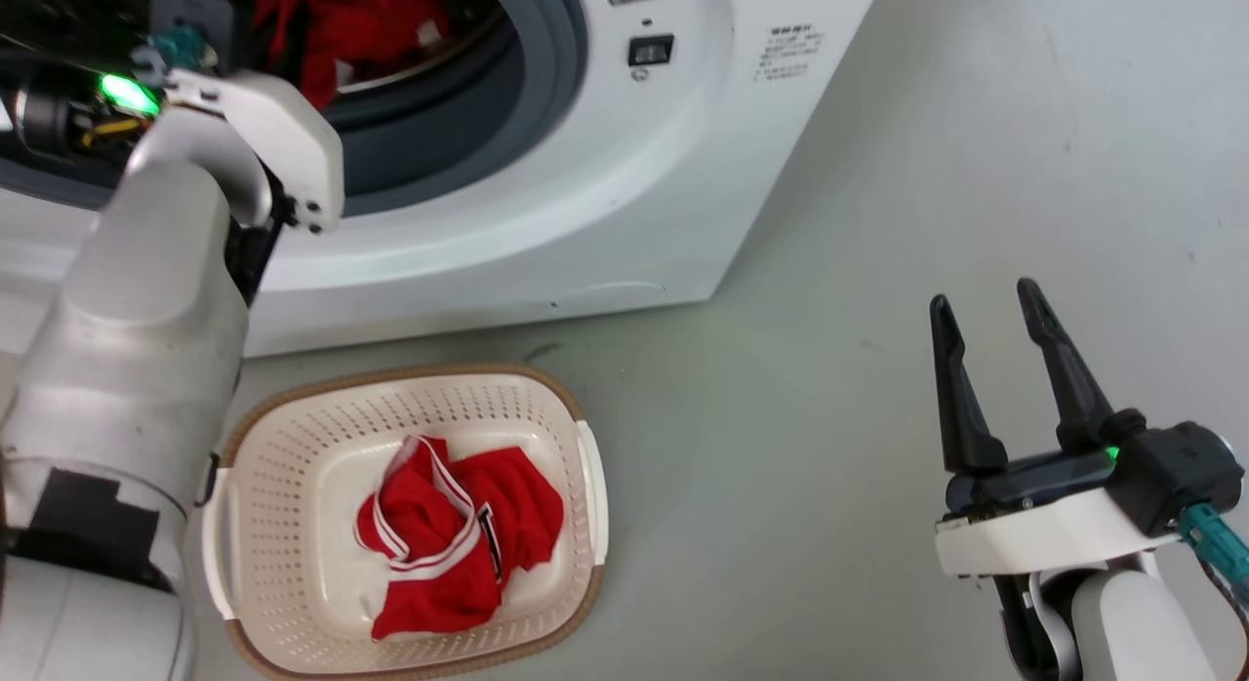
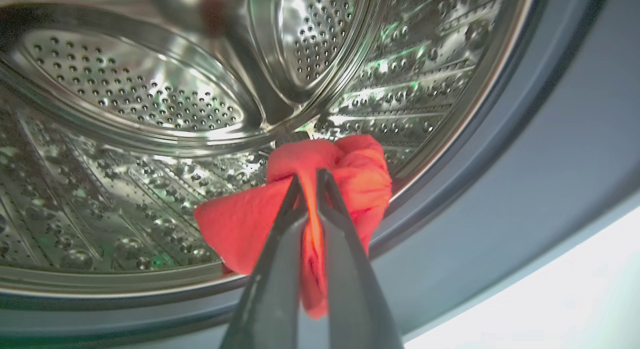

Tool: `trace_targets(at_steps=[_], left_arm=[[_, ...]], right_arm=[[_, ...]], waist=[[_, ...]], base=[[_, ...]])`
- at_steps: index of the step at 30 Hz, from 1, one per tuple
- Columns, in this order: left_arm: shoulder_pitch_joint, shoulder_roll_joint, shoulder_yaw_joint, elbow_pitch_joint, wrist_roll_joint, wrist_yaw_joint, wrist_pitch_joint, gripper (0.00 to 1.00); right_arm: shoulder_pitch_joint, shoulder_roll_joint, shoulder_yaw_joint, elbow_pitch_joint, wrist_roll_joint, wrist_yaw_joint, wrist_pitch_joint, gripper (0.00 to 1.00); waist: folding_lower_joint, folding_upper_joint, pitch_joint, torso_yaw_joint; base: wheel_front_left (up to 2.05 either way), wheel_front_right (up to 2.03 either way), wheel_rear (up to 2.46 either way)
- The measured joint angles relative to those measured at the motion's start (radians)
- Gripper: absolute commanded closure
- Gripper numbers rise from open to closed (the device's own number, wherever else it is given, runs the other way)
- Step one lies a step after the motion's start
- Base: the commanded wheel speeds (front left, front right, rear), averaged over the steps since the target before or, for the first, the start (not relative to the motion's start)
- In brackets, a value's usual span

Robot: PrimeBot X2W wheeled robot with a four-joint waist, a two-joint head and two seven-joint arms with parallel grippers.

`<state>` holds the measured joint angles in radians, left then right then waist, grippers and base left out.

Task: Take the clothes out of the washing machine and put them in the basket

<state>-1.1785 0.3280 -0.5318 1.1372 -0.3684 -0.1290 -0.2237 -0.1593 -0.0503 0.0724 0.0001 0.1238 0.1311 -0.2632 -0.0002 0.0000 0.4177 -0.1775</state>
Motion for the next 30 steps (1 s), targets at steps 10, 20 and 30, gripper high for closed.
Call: trace_targets(at_steps=[10, 20, 30], left_arm=[[0.195, 0.005, 0.021, -0.233, -0.013, 0.031, -0.036, 1.00], [0.414, 0.100, 0.049, -0.682, -0.003, 0.127, -0.011, 1.00], [0.605, 0.221, 0.077, -1.162, 0.007, 0.247, 0.137, 1.00]], right_arm=[[0.069, 0.000, -0.002, 0.014, -0.020, 0.000, 0.000, 0.00], [0.126, 0.000, -0.002, 0.027, -0.026, 0.000, 0.000, 0.00], [0.169, 0.000, 0.000, 0.033, -0.026, 0.000, 0.000, 0.00]], waist=[[-0.0001, 0.0000, -0.140, 0.063], [0.0000, 0.0000, -0.240, 0.094], [0.0000, 0.0000, -0.296, 0.104]], base=[[0.00, 0.00, 0.00], [0.00, 0.00, 0.00], [0.00, 0.00, 0.00]])
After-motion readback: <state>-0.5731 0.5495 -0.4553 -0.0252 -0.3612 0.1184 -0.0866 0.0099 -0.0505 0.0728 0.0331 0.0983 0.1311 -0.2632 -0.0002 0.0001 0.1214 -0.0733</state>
